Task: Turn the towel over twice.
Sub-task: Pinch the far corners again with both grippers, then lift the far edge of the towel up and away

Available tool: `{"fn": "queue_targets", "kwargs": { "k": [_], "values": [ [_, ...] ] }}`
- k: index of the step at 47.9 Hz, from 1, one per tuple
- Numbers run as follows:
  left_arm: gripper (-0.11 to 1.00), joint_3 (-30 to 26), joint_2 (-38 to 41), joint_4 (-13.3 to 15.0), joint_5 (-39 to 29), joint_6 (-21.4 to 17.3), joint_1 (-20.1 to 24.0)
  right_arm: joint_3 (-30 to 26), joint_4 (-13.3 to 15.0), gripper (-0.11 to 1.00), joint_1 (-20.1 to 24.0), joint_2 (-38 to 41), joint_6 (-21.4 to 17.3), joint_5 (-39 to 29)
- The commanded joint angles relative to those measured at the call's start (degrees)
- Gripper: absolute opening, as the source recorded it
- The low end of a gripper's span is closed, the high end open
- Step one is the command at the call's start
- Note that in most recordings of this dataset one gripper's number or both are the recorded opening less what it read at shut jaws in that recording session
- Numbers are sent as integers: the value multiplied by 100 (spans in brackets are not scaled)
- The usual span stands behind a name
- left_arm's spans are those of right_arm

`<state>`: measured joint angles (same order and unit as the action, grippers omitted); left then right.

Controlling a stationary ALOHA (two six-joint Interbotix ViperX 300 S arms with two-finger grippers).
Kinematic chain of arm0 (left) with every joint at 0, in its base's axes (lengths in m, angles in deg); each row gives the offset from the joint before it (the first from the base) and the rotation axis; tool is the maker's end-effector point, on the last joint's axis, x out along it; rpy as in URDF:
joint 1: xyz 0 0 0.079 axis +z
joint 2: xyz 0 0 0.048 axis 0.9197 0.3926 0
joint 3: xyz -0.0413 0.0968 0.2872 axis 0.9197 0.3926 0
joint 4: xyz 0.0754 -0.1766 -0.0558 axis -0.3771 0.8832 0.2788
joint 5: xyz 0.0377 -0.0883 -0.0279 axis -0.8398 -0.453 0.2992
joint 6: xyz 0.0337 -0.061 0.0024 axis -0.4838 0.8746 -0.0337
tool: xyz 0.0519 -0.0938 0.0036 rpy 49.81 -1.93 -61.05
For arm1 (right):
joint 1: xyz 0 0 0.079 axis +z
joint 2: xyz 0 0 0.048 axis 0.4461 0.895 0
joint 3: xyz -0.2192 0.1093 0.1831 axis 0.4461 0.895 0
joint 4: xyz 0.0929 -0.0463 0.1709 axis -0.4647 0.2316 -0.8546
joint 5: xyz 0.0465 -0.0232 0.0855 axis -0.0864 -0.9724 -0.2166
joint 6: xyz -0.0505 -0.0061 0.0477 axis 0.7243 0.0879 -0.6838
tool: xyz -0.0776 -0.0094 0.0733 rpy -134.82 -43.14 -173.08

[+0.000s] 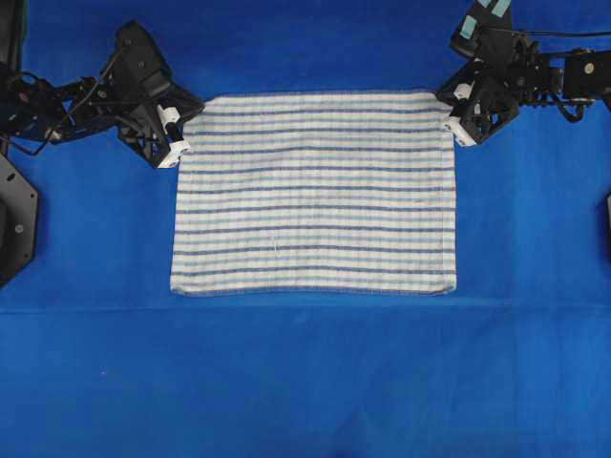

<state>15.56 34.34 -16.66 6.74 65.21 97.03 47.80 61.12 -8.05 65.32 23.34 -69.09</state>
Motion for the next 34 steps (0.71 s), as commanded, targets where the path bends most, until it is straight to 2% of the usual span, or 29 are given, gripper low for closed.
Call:
{"fn": "queue_targets", "kwargs": {
  "k": [1,11,21,34],
  "values": [
    [5,-79,-185,0,0,-9,26,-62,0,4,0,-123,-18,18],
    [5,-255,-853,0,-299,-62,185,-105,0,4,-70,-589,-26,-123],
    [5,-633,-1740,0,-984,-475,299,-264,26,4,-255,-1424,18,-773],
    [5,-1081,-2646,0,-1415,-1046,466,-756,422,4,-316,-2610,35,-1705]
  ]
}}
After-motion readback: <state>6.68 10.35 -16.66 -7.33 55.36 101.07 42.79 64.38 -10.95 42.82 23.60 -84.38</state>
